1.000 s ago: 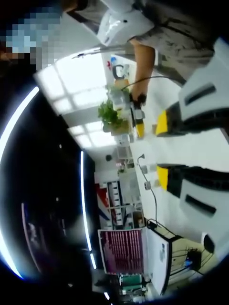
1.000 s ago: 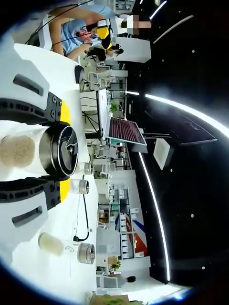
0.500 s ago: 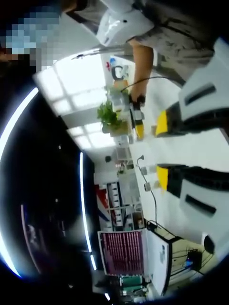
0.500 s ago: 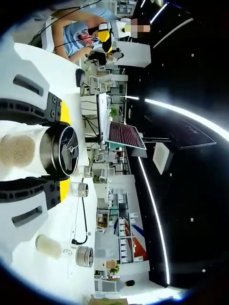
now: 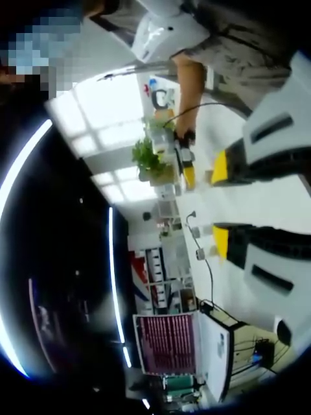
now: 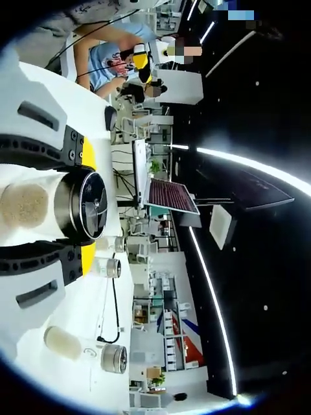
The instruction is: Rotate the seasoning bottle until the label or dispensing opening points toward the visible target arrow and the bottle remains upright within the marked orientation range
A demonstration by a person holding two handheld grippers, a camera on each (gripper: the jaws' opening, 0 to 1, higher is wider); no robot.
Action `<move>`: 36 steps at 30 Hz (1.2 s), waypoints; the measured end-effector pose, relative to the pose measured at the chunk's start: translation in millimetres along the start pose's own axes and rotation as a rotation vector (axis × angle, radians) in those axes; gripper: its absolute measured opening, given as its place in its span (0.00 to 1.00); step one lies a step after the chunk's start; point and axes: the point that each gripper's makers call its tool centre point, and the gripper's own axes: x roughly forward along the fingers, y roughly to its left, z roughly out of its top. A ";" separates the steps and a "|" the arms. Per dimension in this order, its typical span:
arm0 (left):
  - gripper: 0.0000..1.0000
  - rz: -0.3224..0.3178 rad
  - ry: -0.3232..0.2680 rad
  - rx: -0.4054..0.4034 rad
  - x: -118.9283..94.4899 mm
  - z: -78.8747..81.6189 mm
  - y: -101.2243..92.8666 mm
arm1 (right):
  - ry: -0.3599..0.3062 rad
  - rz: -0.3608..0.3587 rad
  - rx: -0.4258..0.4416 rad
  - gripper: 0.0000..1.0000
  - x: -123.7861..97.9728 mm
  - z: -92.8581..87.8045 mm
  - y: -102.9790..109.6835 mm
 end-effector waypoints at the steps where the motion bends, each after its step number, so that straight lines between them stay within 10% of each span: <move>1: 0.24 0.000 -0.001 0.000 -0.1 0.2 0.1 | 0.001 0.011 0.001 0.40 0.1 -0.7 2.3; 36: 0.24 0.001 0.011 -0.001 4.0 -3.7 0.7 | -0.006 0.273 0.054 0.40 -0.5 -1.9 10.1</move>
